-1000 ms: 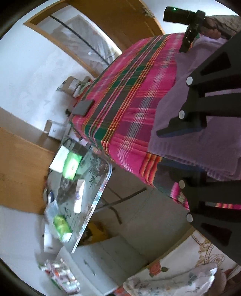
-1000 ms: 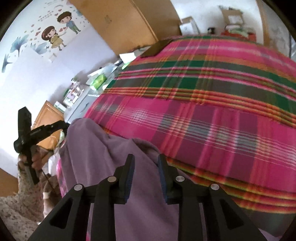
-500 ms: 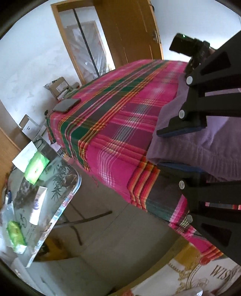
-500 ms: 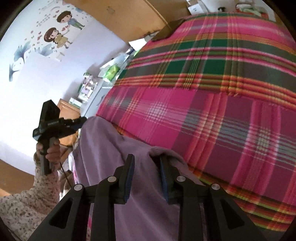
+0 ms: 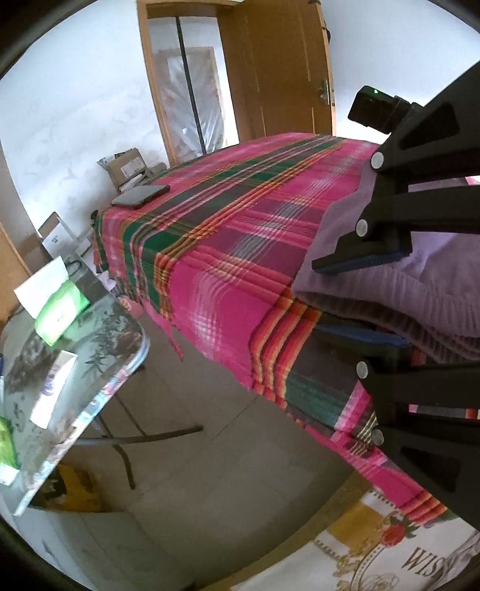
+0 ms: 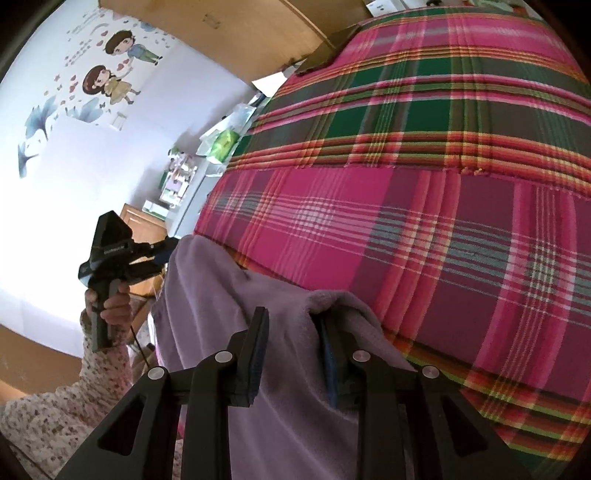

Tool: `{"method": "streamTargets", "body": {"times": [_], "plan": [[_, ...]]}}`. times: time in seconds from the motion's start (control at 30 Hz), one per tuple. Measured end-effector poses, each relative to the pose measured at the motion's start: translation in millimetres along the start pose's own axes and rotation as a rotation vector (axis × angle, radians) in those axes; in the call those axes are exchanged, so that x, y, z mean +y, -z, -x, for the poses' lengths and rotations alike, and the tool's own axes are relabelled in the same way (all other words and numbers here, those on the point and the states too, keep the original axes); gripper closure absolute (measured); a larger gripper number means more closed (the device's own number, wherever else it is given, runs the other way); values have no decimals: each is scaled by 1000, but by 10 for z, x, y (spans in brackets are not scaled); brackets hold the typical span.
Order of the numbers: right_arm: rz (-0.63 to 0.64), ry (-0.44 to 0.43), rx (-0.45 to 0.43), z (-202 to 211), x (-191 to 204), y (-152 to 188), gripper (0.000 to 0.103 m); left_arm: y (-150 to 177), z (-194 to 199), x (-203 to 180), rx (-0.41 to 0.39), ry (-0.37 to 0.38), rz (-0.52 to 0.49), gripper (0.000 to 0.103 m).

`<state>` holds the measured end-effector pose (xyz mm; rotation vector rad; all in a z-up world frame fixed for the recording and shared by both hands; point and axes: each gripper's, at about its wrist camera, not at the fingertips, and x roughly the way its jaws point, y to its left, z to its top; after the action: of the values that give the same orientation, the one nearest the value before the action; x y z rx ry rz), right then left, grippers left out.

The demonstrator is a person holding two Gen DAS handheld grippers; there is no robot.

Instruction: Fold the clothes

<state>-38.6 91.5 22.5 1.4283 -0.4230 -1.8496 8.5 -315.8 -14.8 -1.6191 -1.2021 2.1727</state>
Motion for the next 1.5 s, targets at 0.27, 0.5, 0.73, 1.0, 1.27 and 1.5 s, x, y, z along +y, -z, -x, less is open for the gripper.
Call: {"method": "streamTargets", "body": {"times": [0.27,0.5,0.73,1.0,1.27,1.5], "plan": [[-59,-9,-24,-10,-75,-1,82,51,-58,-85,40,51,-11,76],[-126,-9,-69,10,-168,6,98,115,56,-105,-10,76,-7,96],[-133,-4,-141,113,-143,-11,99,223,217,-134,-72,89,-28,97],[-105,83,-171,11,-169,-108,100,268,183,-39,-89,53,-2,99],[-34,173,-174,-62,-105,-166,100,257,161,-24,-96,30,2,99],[70,294,-161,-62,106,-90,96,279,183,-7,-95,24,-2,97]]}}
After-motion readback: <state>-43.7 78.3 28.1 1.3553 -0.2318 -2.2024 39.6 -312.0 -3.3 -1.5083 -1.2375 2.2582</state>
